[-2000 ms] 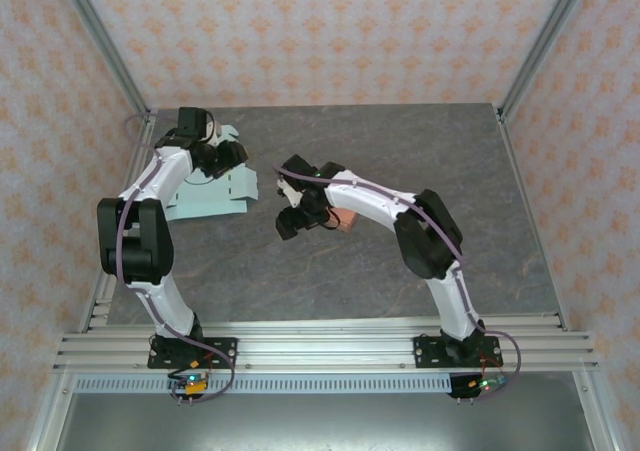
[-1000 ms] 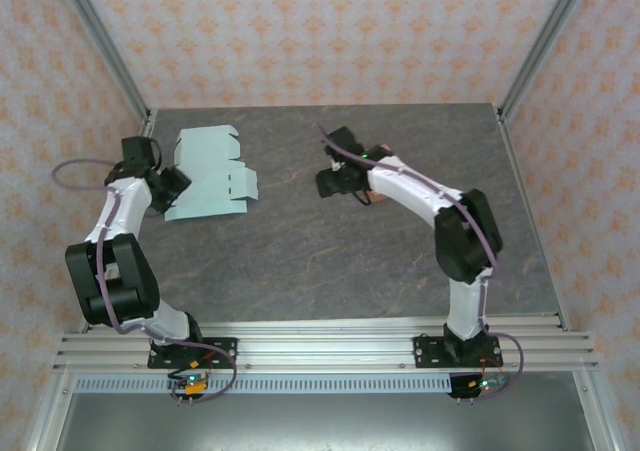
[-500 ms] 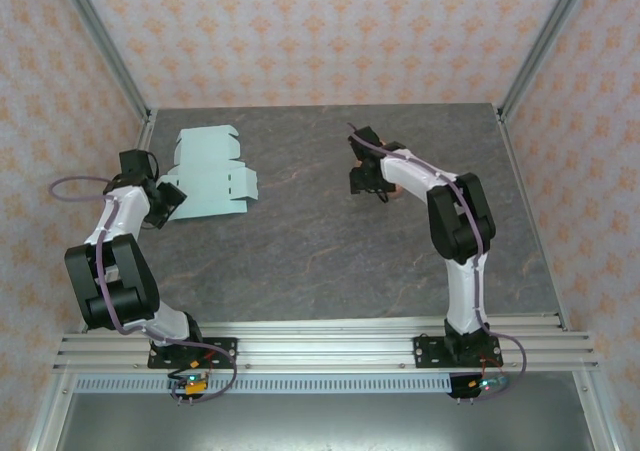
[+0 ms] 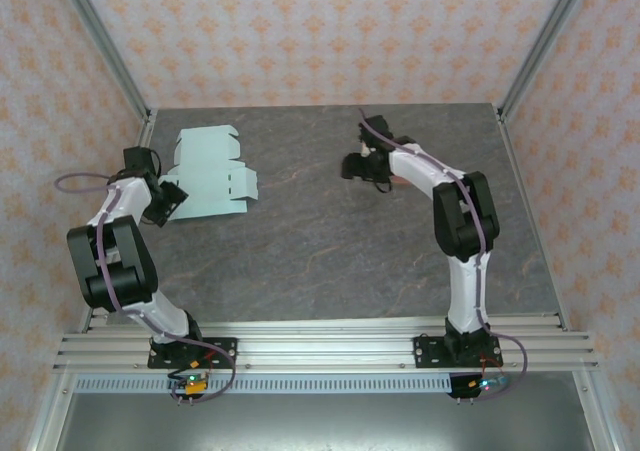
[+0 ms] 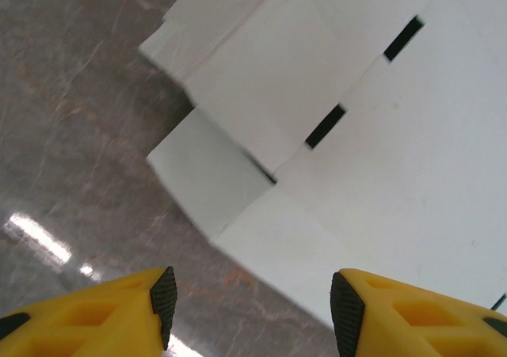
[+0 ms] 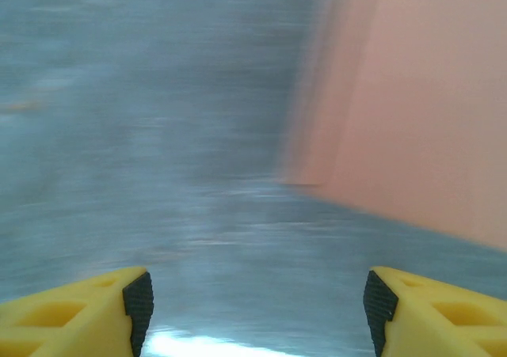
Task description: Fold the paper box
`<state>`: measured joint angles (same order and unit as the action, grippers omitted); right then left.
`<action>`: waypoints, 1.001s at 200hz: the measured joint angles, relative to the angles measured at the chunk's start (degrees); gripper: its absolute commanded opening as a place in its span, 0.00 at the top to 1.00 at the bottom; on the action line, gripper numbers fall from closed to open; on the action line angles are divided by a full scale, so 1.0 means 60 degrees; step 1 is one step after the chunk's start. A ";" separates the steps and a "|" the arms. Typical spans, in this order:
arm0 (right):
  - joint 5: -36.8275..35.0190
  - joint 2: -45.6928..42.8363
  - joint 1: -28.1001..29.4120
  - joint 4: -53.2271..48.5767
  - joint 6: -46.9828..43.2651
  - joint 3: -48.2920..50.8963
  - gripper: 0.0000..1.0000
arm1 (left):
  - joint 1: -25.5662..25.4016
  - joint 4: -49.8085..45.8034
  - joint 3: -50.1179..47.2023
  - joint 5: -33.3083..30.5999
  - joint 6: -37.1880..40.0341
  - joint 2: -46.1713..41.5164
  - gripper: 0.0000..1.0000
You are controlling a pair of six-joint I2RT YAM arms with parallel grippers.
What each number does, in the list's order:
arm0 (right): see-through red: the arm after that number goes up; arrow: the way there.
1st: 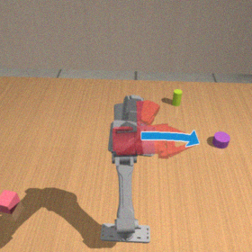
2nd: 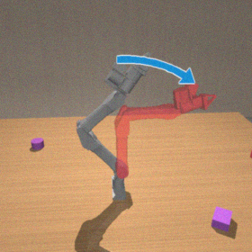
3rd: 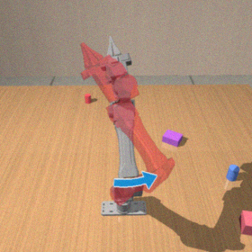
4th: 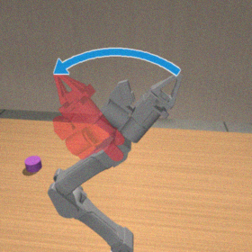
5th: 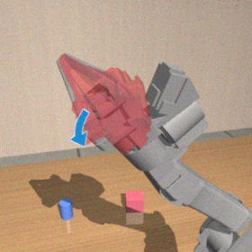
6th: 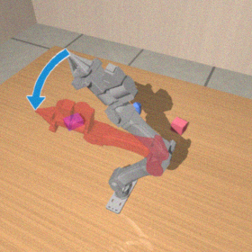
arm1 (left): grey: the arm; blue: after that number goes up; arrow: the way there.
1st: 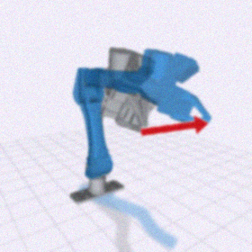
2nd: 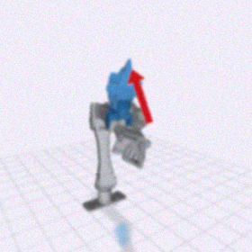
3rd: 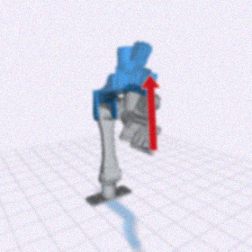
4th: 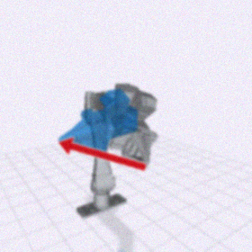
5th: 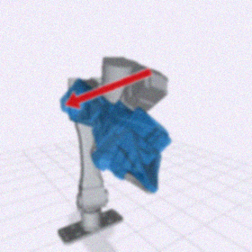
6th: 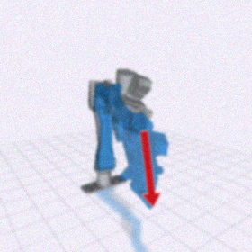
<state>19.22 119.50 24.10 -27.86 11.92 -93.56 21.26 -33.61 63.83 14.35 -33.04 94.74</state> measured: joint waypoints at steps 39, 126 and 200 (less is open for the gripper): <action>0.1734 0.0801 0.1756 0.3370 0.4532 -0.0736 0.29 | -0.0051 0.0171 0.1005 0.0321 -0.0036 0.1013 0.45; -0.0025 0.1705 0.3978 0.7399 1.3264 0.0357 0.37 | -0.1060 0.1035 0.0259 0.1093 -0.1020 0.1351 0.50; -0.1173 0.1847 0.4014 0.8360 1.4710 0.0437 0.40 | -0.1523 0.1574 -0.1650 0.1053 -0.2277 -0.0069 0.51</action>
<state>12.19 130.58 48.18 22.31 100.18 -90.94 12.12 -24.16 53.93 20.67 -46.70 94.32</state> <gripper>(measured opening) 0.608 0.495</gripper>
